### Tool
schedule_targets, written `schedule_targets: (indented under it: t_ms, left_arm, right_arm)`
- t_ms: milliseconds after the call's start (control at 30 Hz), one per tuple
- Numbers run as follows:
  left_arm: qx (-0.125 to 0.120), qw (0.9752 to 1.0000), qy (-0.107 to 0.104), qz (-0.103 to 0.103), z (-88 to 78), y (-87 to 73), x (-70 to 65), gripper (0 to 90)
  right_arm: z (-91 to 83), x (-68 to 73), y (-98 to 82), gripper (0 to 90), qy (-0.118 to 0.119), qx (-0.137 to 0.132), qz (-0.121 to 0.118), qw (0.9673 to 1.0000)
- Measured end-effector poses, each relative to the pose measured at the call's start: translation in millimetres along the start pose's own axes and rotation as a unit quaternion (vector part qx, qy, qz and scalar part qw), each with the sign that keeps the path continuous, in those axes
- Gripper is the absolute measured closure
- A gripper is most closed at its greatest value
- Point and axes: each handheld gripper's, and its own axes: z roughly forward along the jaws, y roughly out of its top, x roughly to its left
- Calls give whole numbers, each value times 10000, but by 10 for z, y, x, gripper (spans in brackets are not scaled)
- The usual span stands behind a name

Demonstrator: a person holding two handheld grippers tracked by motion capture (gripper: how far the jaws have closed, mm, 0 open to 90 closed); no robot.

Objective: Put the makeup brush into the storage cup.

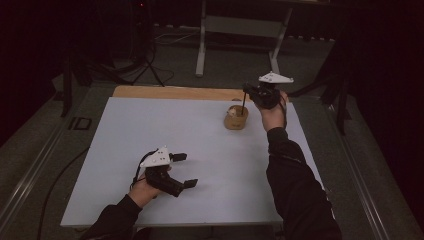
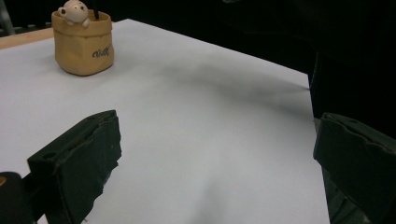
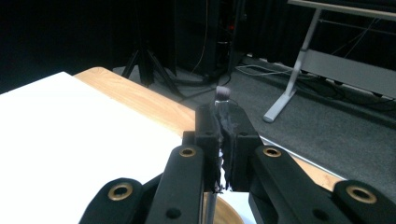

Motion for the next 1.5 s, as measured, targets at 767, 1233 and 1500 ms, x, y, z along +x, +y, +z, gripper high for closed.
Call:
schedule_targets:
  t_ms: [767,1233,1500]
  left_arm:
    - [23,10000,-54,14,10,-1,-9,11]
    - [40,10000,-48,34,14,8,-22,11]
    - [73,10000,-42,26,3,14,-21,11]
  right_arm:
    - [159,69,-190,339,-555,739,536,9943]
    - [-46,58,-170,124,212,748,675,9947]
    - [-200,79,-143,131,510,634,727,9940]
